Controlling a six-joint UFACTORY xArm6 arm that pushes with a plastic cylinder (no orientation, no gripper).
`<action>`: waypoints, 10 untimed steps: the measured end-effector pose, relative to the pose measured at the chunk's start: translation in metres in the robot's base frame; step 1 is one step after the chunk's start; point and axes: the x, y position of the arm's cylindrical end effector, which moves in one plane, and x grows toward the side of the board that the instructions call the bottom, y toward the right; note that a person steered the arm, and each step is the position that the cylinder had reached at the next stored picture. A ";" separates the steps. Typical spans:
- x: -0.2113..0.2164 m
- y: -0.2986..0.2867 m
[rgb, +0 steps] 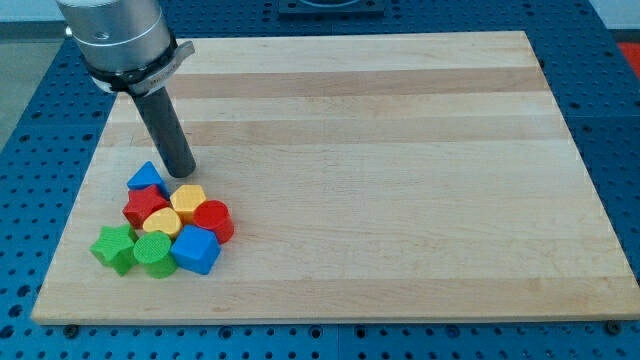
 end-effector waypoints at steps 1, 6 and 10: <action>0.000 0.000; -0.012 -0.121; 0.143 -0.101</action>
